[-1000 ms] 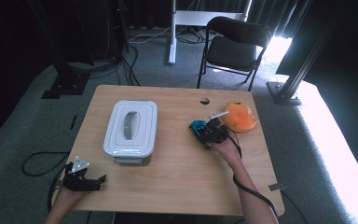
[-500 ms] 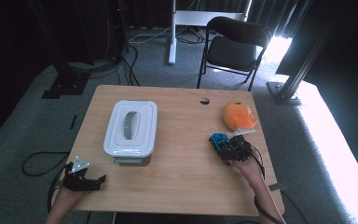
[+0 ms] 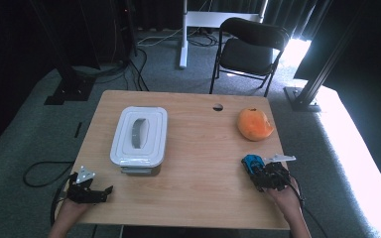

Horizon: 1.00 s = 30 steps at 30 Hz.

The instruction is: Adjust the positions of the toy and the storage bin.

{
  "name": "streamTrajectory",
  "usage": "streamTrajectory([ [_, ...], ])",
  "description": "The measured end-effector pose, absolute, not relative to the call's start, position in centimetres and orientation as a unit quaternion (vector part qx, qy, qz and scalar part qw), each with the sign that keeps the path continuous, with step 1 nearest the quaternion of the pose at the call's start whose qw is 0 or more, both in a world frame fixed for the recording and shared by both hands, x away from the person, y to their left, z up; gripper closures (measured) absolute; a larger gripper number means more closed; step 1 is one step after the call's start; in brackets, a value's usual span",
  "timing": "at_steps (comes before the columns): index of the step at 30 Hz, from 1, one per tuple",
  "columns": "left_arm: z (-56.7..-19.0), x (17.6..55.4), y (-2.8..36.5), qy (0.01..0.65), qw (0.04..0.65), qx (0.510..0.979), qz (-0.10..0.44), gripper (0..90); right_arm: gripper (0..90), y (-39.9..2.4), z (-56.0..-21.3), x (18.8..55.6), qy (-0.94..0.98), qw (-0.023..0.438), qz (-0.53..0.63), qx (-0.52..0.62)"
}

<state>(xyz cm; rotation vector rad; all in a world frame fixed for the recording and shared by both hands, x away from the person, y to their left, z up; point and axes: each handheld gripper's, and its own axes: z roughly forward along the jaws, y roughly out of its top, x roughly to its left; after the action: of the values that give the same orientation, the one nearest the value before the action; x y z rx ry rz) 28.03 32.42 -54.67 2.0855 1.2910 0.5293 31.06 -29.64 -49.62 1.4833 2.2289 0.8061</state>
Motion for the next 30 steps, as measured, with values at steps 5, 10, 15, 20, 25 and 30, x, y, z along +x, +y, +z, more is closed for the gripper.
streamTrajectory([
  [5,-54.7,28.0,32.4,0.489,0.311,0.79,0.2,1.3,26.3,-30.5,-50.1,29.1,0.782,0.187,0.271,0.53],
  [10,-54.7,28.0,32.4,0.488,0.311,0.79,0.2,1.3,26.3,-31.2,-50.6,27.4,0.776,0.188,0.271,0.537],
  [15,-54.7,28.0,32.4,0.488,0.31,0.791,0.2,1.3,26.3,-31.8,-51.5,26.2,0.772,0.172,0.271,0.549],
  [20,-54.7,28.0,32.4,0.489,0.31,0.79,0.2,1.3,26.3,-32.2,-52.5,25.5,0.766,0.173,0.262,0.561],
  [25,-54.7,28.0,32.4,0.489,0.31,0.79,0.201,1.3,26.3,-32.4,-53.0,25.0,0.757,0.176,0.276,0.565],
  [30,-54.7,28.0,32.4,0.49,0.31,0.79,0.201,1.3,24.2,-32.5,-53.3,24.7,0.757,0.169,0.269,0.57],
])
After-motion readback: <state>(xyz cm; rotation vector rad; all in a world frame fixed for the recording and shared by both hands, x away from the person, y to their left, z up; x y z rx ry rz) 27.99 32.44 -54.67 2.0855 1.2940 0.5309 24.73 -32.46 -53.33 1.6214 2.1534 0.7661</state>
